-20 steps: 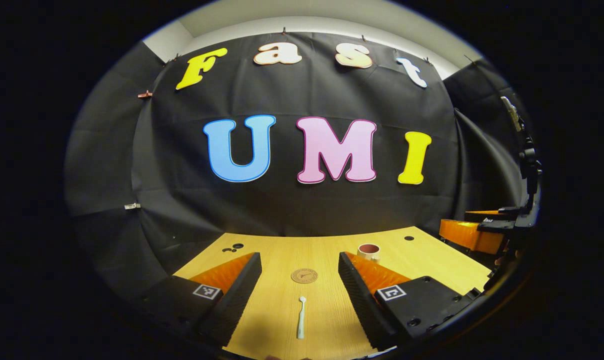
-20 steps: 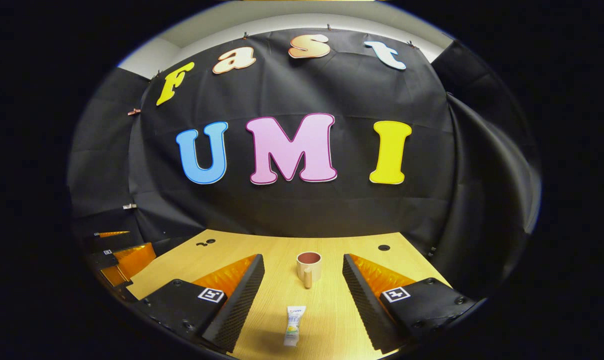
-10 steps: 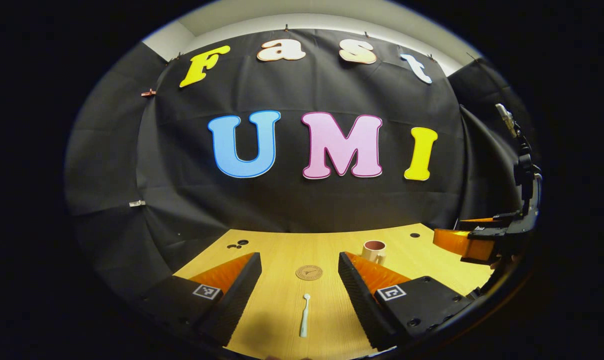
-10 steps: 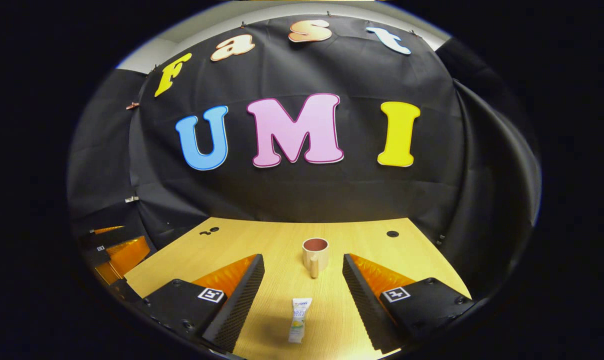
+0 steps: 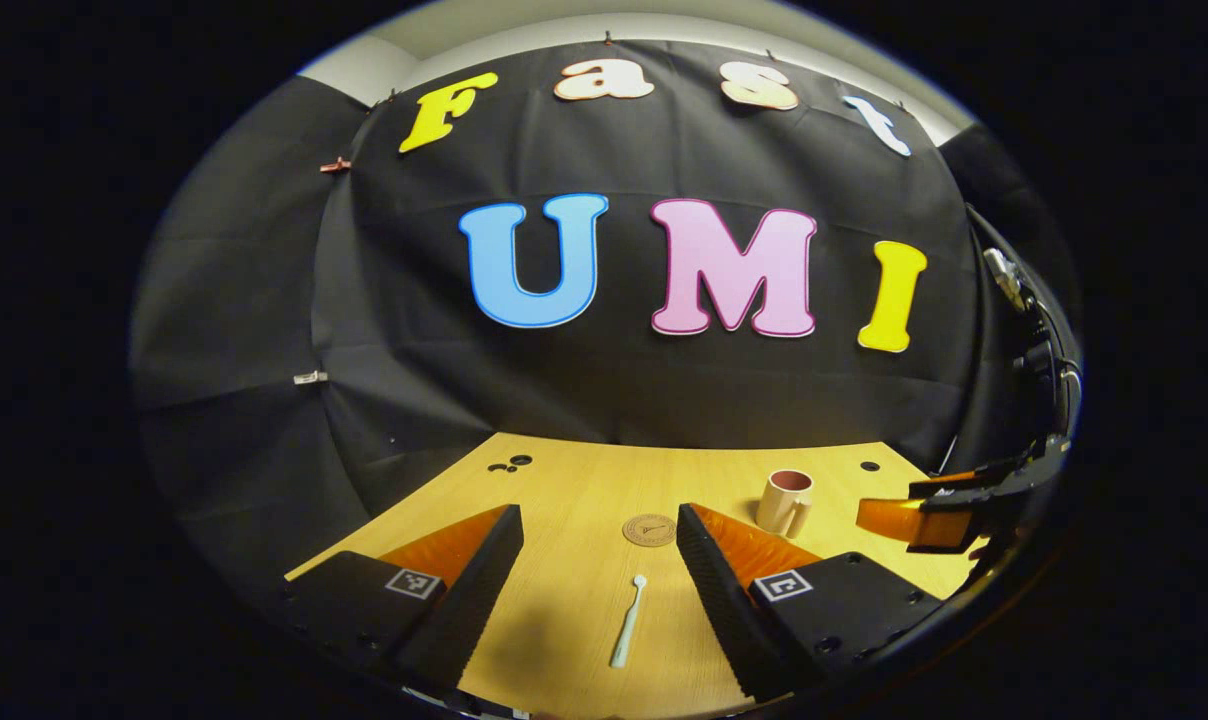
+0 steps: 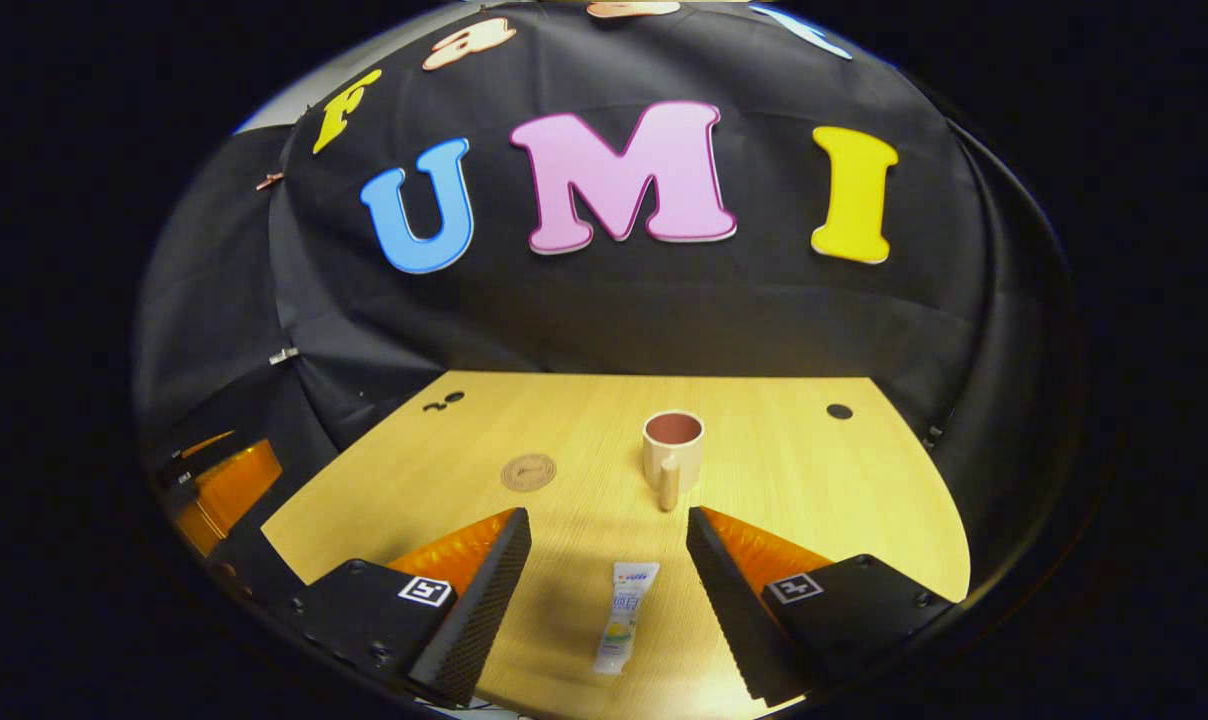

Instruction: Put the toothbrush and toothpaste on the desktop into the cup, then pick up the cup and place it on the coaster on the desktop.

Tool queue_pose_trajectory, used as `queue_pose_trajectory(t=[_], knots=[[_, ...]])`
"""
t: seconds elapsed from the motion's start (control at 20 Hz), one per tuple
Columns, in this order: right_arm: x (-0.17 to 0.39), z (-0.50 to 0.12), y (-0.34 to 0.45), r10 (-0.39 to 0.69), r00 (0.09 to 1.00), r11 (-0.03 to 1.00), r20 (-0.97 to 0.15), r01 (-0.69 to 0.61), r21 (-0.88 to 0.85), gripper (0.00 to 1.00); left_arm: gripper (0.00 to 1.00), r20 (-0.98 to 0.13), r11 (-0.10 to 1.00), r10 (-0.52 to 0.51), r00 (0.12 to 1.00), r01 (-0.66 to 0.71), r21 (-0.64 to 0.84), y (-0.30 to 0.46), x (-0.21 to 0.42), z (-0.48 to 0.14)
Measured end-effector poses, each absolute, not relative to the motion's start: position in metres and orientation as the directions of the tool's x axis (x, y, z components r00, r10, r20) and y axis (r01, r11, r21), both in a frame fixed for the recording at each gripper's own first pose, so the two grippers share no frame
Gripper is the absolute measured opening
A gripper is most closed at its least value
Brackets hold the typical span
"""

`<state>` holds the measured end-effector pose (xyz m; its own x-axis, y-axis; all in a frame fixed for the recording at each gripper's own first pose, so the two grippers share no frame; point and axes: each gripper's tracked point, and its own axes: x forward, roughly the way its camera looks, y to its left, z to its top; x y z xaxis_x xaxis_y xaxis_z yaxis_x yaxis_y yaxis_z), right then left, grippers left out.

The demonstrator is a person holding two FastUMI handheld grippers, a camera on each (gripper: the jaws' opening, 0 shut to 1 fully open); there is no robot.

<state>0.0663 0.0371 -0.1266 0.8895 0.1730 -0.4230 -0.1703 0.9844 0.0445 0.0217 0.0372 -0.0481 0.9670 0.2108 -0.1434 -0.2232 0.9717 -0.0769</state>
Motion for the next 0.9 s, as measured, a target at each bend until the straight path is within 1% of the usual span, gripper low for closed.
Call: queue_pose_trajectory(t=[0.05, 0.25, 0.55, 0.7, 0.9], knots=[[0.068, -0.137, 0.037, 0.177, 0.872, 0.983, -0.456, -0.175, 0.046, 0.97, 0.98, -0.156, 0.967, 0.227, 0.961, -0.242, -0.085, 0.04, 0.022, -0.052], [0.08, -0.173, 0.037, 0.178, 0.811, 0.981, -0.558, -0.19, 0.038, 0.98, 0.98, -0.198, 0.949, 0.283, 0.939, -0.304, -0.084, 0.049, 0.023, -0.065], [0.076, -0.244, 0.035, 0.167, 0.671, 0.98, -0.723, -0.19, 0.051, 0.99, 0.98, -0.26, 0.927, 0.349, 0.9, -0.373, -0.048, 0.057, 0.015, -0.083], [0.075, -0.267, 0.036, 0.162, 0.622, 0.976, -0.766, -0.215, 0.032, 0.99, 0.98, -0.287, 0.917, 0.371, 0.883, -0.396, -0.035, 0.057, 0.012, -0.092], [0.077, -0.288, 0.037, 0.148, 0.586, 0.973, -0.797, -0.23, 0.012, 0.99, 0.98, -0.301, 0.911, 0.388, 0.871, -0.411, -0.016, 0.056, 0.013, -0.095]])
